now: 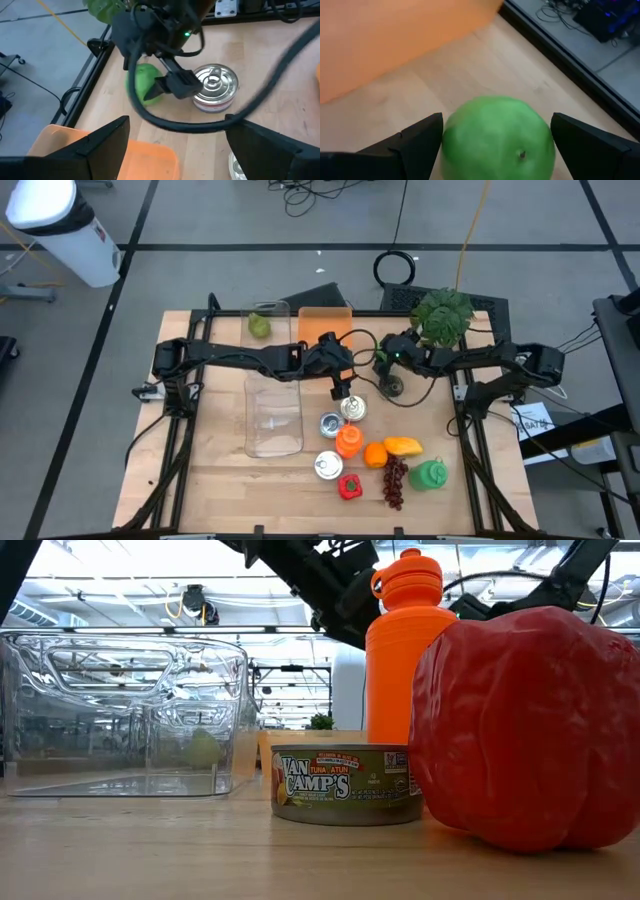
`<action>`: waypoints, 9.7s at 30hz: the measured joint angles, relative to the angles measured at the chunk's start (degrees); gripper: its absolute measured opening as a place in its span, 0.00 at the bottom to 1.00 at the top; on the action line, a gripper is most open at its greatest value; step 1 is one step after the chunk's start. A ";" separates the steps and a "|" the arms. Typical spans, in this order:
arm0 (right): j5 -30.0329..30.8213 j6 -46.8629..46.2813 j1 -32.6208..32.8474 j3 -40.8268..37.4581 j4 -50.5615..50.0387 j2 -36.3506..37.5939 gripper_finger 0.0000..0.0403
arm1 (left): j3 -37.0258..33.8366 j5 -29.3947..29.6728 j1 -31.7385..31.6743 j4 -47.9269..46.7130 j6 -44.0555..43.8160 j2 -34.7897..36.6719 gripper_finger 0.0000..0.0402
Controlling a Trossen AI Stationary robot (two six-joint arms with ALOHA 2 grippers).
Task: Pick & Place Food Item
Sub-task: Put the green apple into the top transparent bin
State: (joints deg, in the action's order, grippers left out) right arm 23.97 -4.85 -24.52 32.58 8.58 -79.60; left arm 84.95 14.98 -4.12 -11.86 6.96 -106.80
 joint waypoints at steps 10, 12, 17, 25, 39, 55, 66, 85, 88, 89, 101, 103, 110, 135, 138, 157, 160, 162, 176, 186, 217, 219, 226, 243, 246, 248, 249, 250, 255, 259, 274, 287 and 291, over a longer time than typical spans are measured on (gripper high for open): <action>-5.70 -5.88 -3.35 0.07 -1.24 0.03 0.85 | 0.00 -0.14 0.00 0.02 -0.06 0.00 0.84; -6.55 -6.85 -3.36 0.15 -2.04 0.07 0.82 | 0.00 -0.15 0.00 0.02 -0.09 0.00 0.84; -7.49 -6.92 -3.28 0.15 -3.37 0.11 0.71 | 0.00 -0.12 0.01 0.03 -0.15 0.00 0.84; -10.36 -6.51 -2.43 -0.11 -5.16 3.82 0.69 | 0.02 -0.10 0.00 0.04 -0.17 0.00 0.82; -15.49 -4.93 11.57 -0.11 1.83 28.56 0.69 | 0.02 -0.10 0.34 3.48 -2.04 0.00 0.81; -11.56 2.89 26.51 -0.07 12.23 32.83 0.69 | 0.04 0.07 5.10 10.37 3.23 0.00 0.75; -8.78 5.05 30.08 -0.04 13.85 33.44 0.68 | 0.02 7.73 8.71 9.57 5.61 3.91 0.73; -9.04 6.03 32.14 0.04 17.57 31.20 0.68 | 0.00 4.70 10.24 9.72 2.29 5.26 0.73; -8.81 6.22 32.13 0.04 17.22 31.17 0.68 | 0.00 4.18 9.49 8.58 1.34 5.14 0.73; -8.81 6.24 32.12 0.04 17.22 31.15 0.68 | 0.00 4.12 9.40 8.13 1.30 5.14 0.73; -9.07 7.87 32.13 -0.07 20.64 31.08 0.68 | 0.04 7.78 11.37 7.75 5.75 5.31 0.73; -9.05 8.13 32.13 -0.07 21.81 31.11 0.68 | 0.04 10.23 12.02 8.95 7.13 5.31 0.73; -8.89 9.02 32.11 -0.07 24.87 31.13 0.68 | 0.04 15.10 12.94 11.78 10.60 5.31 0.73; -5.95 8.62 32.11 -6.87 40.24 31.43 0.68 | -32.14 -19.82 3.53 62.19 0.89 14.56 0.73; -5.99 8.55 32.11 -8.87 45.34 30.68 0.68 | -30.92 -15.96 4.49 62.75 3.91 13.57 0.73; -6.21 5.99 32.11 -8.68 52.94 23.03 0.69 | -25.44 -5.94 6.90 61.57 13.98 7.63 0.73; -6.21 6.02 32.11 -8.68 53.19 23.01 0.68 | -25.44 -6.37 7.25 61.19 15.64 7.74 0.73; -6.21 6.06 32.11 -8.68 53.37 23.03 0.68 | -25.44 -6.43 7.46 60.72 15.96 7.71 0.73; -6.19 6.13 32.11 -8.68 53.33 23.00 0.68 | -25.46 -6.58 7.50 61.46 15.84 7.69 0.43; -6.23 5.54 32.11 -8.68 53.51 22.40 0.68 | -25.46 -8.43 7.09 61.44 15.10 7.69 0.27; -7.65 4.18 31.96 -8.63 56.55 20.46 0.68 | -25.51 -6.94 6.62 62.15 14.74 7.69 0.26; -7.67 4.12 31.57 -8.63 56.70 20.21 0.68 | -25.53 -6.70 6.62 62.45 14.16 7.69 0.26; -7.74 2.52 30.38 -8.63 57.40 19.00 0.68 | -25.57 -6.53 6.59 62.51 13.40 7.69 0.26; -7.60 2.54 30.34 -8.63 56.90 18.95 0.68 | -25.57 -3.91 6.29 62.99 10.82 7.69 0.03; -7.37 3.81 30.30 -8.63 56.68 18.91 0.69 | -25.57 -1.83 6.30 62.50 10.39 7.69 0.02; -7.22 4.89 30.30 -8.63 56.65 18.91 0.71 | -25.57 -1.24 6.32 62.49 9.76 7.69 0.02; -7.16 5.32 30.31 -8.63 56.60 19.01 0.73 | -25.57 -0.85 6.32 62.28 9.26 7.87 0.02; -7.17 5.67 30.32 -8.63 56.23 19.22 0.74 | -25.57 -0.34 6.32 61.74 8.84 8.07 0.02; -7.37 8.19 30.38 -8.66 55.93 19.87 0.83 | -25.51 3.36 6.32 58.88 9.44 10.01 0.02; -7.63 10.72 30.47 -8.66 55.50 19.97 0.86 | -25.49 7.19 6.39 52.76 9.70 12.95 0.02; -7.51 11.71 30.52 -8.66 55.77 20.03 0.86 | -25.49 33.81 8.62 22.40 6.28 26.24 0.02; -7.38 9.85 30.52 -8.66 55.82 20.07 0.85 | -25.49 16.07 -12.38 -7.05 -17.93 33.02 0.02; -7.32 9.49 30.52 -8.66 55.67 20.07 0.85 | -25.49 6.45 -20.95 -9.05 -19.60 31.61 0.02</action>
State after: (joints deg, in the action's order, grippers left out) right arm 16.64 4.64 6.00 23.92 64.25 -59.53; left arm 59.46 21.42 -25.07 -20.91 -12.64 -75.19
